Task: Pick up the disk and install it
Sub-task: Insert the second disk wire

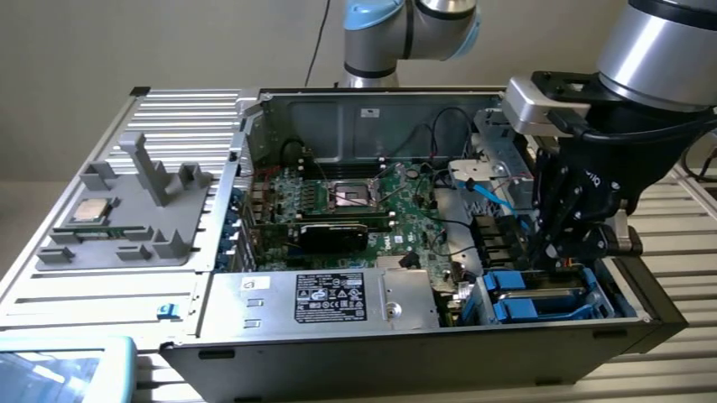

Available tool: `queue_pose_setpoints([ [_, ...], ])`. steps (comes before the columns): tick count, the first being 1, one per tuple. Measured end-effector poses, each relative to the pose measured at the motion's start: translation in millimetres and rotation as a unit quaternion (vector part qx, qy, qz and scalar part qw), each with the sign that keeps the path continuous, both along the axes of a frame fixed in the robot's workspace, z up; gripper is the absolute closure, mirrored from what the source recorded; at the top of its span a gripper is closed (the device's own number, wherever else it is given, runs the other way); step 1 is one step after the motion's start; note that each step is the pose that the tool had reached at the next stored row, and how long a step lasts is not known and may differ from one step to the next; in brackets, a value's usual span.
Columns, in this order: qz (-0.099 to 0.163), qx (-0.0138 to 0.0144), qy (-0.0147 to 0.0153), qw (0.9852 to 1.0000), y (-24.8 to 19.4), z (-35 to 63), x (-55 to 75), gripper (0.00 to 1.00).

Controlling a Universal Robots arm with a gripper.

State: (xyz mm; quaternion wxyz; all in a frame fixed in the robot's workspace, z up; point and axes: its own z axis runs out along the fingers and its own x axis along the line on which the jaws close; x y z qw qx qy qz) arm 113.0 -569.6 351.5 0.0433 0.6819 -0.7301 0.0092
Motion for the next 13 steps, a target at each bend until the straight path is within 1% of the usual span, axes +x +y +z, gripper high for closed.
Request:
queue_pose_setpoints([
  [2,0.000,0.0018,-0.0004,1.0000,-0.3,-1.2,0.0,0.84],
  [4,0.000,0.0067,-0.0007,1.0000,-0.8,-1.9,0.0,0.84],
  [5,0.000,0.0083,-0.0013,1.0000,-1.2,-2.1,-0.1,0.84],
  [7,0.000,0.0123,-0.0045,0.9999,-2.4,-2.6,-0.3,0.84],
  [8,0.001,0.0130,-0.0054,0.9999,-3.1,-2.8,-0.2,0.84],
  [13,0.002,0.0130,-0.0065,0.9999,-4.7,-3.5,-1.4,0.84],
])
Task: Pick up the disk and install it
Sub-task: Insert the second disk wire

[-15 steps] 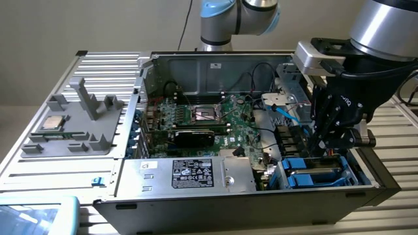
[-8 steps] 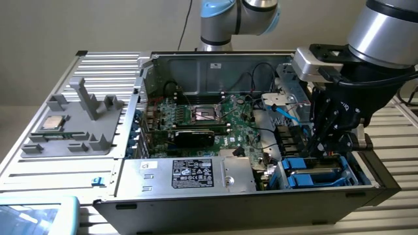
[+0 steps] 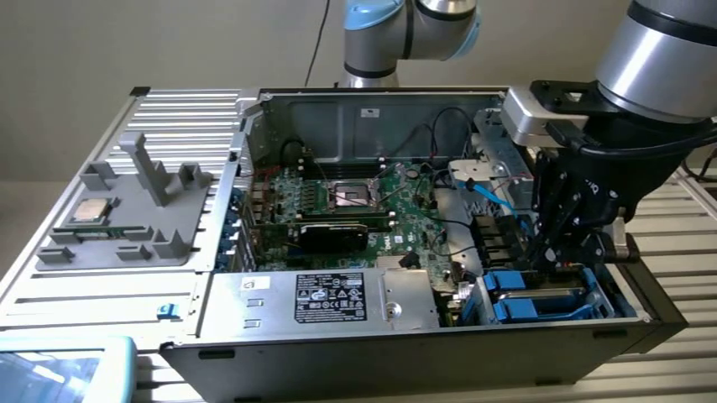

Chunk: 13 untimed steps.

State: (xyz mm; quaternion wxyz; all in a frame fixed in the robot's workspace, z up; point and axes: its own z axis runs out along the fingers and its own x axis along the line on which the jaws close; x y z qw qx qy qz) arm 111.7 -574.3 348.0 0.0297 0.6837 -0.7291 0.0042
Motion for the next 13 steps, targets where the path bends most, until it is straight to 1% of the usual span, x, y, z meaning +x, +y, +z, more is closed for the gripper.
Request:
queue_pose_setpoints([
  [1,0.000,0.0003,-0.0006,1.0000,-0.8,-0.2,-0.2,0.84],
  [2,0.001,0.0012,-0.0016,1.0000,-1.5,-0.4,-0.5,0.84],
  [3,0.001,0.0024,-0.0031,1.0000,-2.3,-0.4,-0.9,0.84],
  [5,0.002,0.0059,-0.0058,1.0000,-4.1,-0.5,-1.4,0.84],
  [7,0.003,0.0080,-0.0075,0.9999,-5.5,-0.6,-1.8,0.84],
  [13,0.007,0.0129,-0.0130,0.9998,-6.1,-0.8,-4.0,0.84],
])
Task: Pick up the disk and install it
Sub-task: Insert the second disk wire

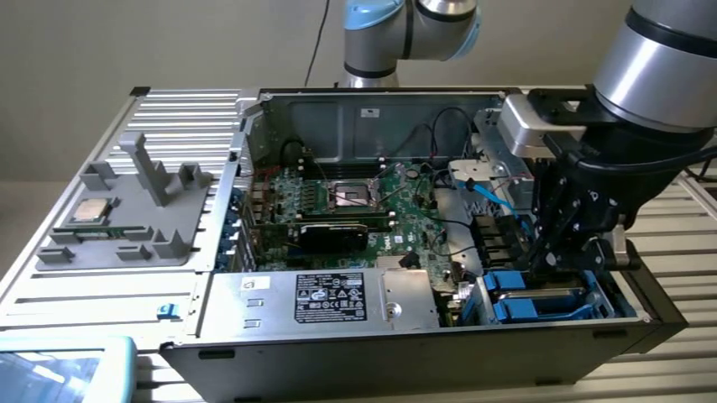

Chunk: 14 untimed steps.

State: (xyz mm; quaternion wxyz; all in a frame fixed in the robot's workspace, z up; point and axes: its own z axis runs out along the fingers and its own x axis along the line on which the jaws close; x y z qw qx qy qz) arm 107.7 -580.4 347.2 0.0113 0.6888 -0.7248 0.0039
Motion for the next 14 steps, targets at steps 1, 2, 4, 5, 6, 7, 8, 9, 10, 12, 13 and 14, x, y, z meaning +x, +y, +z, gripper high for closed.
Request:
queue_pose_setpoints([
  [1,0.001,0.0011,-0.0004,1.0000,-0.4,-0.1,0.0,0.84],
  [2,0.001,0.0016,-0.0004,1.0000,-0.7,-0.1,0.0,0.84],
  [4,0.001,0.0037,-0.0015,1.0000,-1.3,0.0,-0.2,0.84],
  [5,0.001,0.0055,-0.0038,1.0000,-1.7,0.0,-0.6,0.84],
  [6,0.002,0.0074,-0.0050,1.0000,-2.4,0.0,-0.6,0.84],
  [7,0.002,0.0096,-0.0060,0.9999,-3.3,0.0,-0.8,0.84],
  [8,0.002,0.0106,-0.0064,0.9999,-3.8,-0.1,-0.9,0.84],
  [9,0.002,0.0106,-0.0064,0.9999,-4.1,0.0,-0.9,0.84],
  [10,0.002,0.0107,-0.0064,0.9999,-4.3,-0.1,-1.1,0.84],
  [12,0.002,0.0108,-0.0064,0.9999,-4.6,-0.6,-1.4,0.84],
  [13,0.002,0.0108,-0.0064,0.9999,-4.7,-0.8,-1.5,0.84],
  [14,0.002,0.0107,-0.0065,0.9999,-4.7,-1.0,-1.5,0.84],
])
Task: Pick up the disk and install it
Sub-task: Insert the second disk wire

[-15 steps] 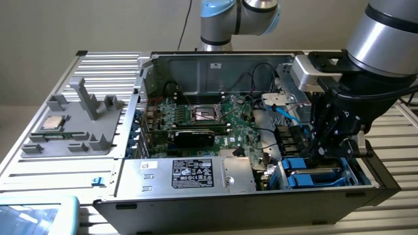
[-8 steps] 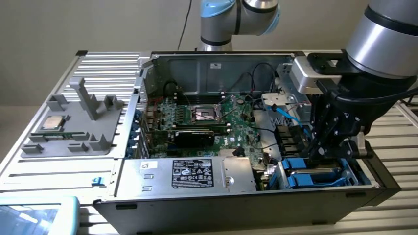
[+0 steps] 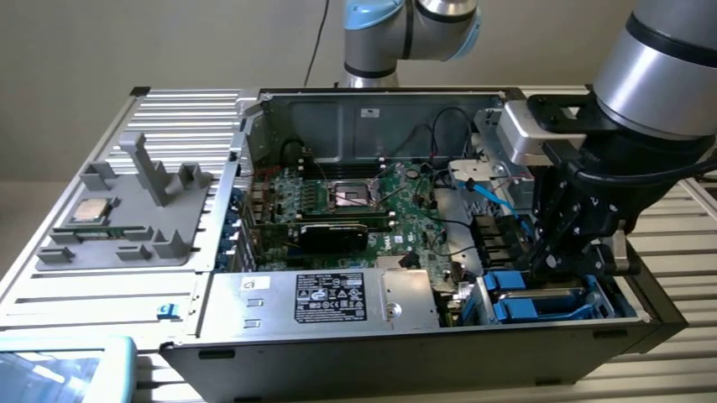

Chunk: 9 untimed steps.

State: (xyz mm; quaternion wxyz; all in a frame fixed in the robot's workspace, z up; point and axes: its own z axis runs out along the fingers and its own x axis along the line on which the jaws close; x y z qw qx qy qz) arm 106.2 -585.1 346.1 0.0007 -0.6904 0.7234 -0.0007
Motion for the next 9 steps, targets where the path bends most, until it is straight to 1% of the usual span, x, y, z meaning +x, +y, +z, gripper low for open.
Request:
queue_pose_setpoints([
  [5,0.000,0.0004,-0.0005,1.0000,-0.3,-1.6,-0.7,0.84],
  [8,0.002,0.0047,-0.0011,1.0000,-1.0,-1.7,-0.8,0.84],
  [9,0.002,0.0054,-0.0012,1.0000,-1.2,-1.7,-0.9,0.84],
])
